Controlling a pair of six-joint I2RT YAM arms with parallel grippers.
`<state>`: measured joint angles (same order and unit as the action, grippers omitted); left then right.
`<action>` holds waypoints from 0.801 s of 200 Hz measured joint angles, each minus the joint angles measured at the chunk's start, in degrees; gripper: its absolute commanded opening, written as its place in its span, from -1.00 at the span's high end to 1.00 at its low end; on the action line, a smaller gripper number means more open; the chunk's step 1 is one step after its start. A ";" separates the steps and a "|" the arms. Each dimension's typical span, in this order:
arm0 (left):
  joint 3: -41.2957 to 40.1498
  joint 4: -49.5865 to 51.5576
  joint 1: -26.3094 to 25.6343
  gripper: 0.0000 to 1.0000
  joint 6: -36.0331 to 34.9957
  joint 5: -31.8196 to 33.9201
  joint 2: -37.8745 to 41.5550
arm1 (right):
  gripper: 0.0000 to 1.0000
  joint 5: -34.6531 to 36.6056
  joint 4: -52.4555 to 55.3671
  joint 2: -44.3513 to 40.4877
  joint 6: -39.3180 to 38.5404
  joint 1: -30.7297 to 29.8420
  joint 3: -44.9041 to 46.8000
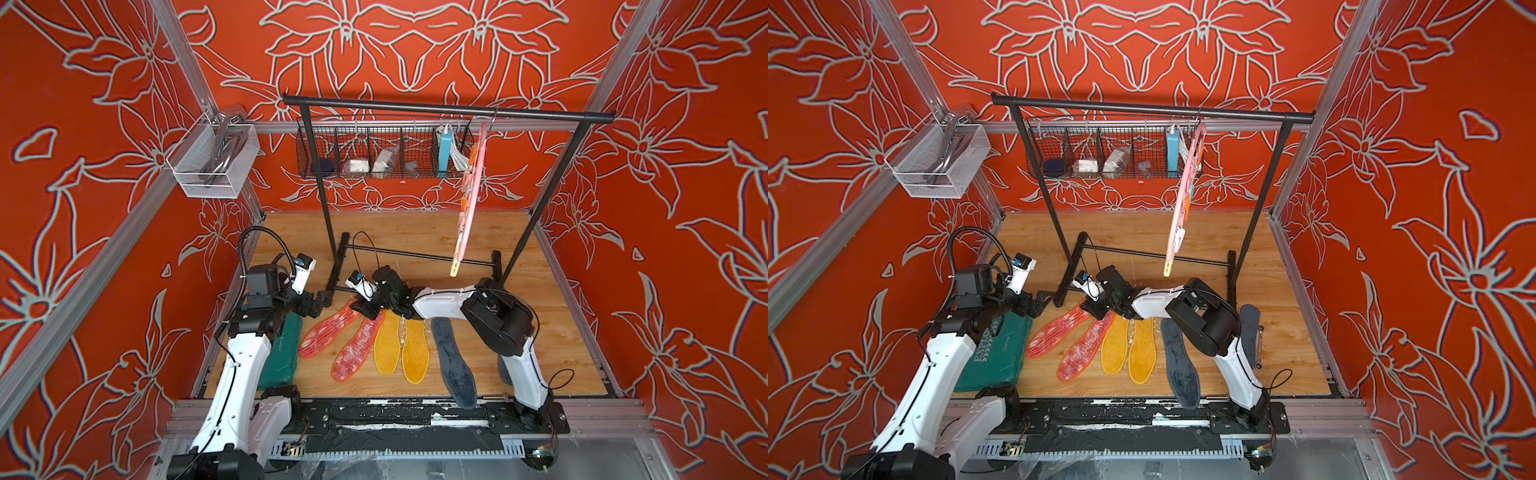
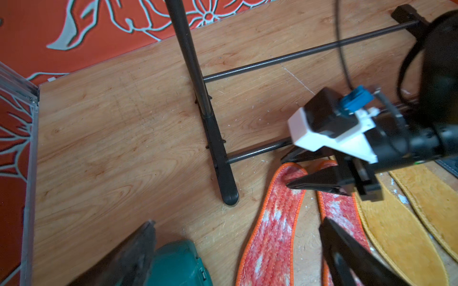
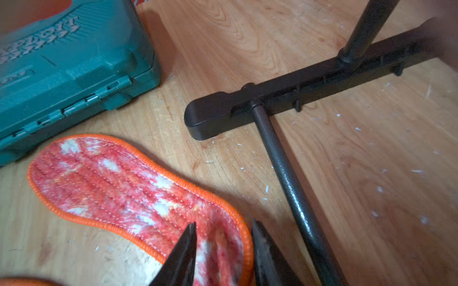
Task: Take the shoe insoles off the hanger
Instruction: Place the insole at the center of the board.
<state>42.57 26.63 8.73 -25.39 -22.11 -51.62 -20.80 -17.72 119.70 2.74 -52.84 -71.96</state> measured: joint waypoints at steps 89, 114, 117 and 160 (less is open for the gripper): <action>-2.69 -6.36 1.44 -0.96 2.34 1.14 -4.11 | 0.11 1.68 -16.61 -14.75 3.34 -0.07 17.25; -4.15 -9.51 1.49 -0.96 3.43 1.29 -4.90 | 0.12 3.37 -17.27 -18.03 0.85 -0.57 22.71; -4.39 -9.90 1.49 -0.96 3.54 1.25 -4.98 | 0.12 3.43 -17.25 -18.51 0.57 -0.66 23.23; -11.23 -18.32 1.64 -0.96 4.04 1.01 -6.21 | 0.07 6.47 -18.21 -28.59 -4.42 -1.66 31.17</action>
<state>31.33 8.32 10.37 -21.34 -21.10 -57.82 -14.33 -35.92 91.11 -1.67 -54.50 -40.80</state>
